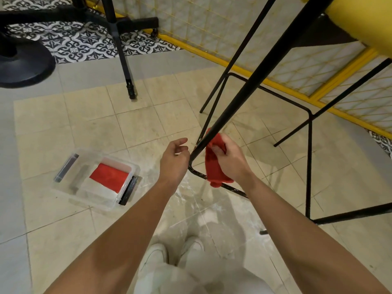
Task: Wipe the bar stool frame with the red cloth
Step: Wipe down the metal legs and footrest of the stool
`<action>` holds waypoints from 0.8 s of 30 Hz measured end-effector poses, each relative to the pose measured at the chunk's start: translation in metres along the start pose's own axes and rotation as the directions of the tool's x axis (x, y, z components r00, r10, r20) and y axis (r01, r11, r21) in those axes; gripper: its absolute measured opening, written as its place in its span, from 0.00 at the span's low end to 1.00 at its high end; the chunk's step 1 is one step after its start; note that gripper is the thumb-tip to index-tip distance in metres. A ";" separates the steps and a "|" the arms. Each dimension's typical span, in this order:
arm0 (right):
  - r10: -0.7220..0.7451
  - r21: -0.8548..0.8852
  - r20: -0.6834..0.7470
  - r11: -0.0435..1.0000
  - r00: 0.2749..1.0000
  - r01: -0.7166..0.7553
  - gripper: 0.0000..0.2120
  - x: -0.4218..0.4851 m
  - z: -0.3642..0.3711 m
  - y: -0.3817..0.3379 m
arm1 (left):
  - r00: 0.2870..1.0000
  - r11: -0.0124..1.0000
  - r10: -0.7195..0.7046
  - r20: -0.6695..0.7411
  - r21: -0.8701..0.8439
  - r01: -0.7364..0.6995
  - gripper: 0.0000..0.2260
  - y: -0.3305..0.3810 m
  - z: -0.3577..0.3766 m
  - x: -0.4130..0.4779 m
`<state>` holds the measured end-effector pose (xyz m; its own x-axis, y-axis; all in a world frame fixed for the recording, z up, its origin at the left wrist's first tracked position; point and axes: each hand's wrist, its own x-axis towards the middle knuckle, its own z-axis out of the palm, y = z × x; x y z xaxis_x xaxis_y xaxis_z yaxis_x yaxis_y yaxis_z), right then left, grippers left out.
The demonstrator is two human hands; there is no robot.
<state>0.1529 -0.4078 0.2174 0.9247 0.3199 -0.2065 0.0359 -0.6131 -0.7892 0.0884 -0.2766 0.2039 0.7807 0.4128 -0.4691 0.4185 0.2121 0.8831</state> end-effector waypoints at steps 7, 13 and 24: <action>0.121 -0.272 0.010 0.955 0.993 -0.113 0.12 0.048 0.012 0.020 | 1.000 1.000 -0.003 -0.028 0.011 0.004 0.15 -0.003 -0.003 0.021; 0.112 -0.288 -0.110 0.947 0.988 -0.139 0.14 0.076 0.033 0.029 | 1.000 0.999 0.006 -0.028 0.041 -0.005 0.14 -0.010 -0.002 0.034; -0.068 -0.562 0.025 0.824 0.997 0.071 0.12 0.069 0.030 0.040 | 0.999 0.998 0.011 -0.038 0.056 -0.009 0.13 -0.015 0.003 0.037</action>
<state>0.2070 -0.3886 0.1540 0.9102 0.3792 -0.1668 0.3080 -0.8887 -0.3398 0.1122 -0.2673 0.1737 0.7670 0.4488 -0.4586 0.4366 0.1587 0.8855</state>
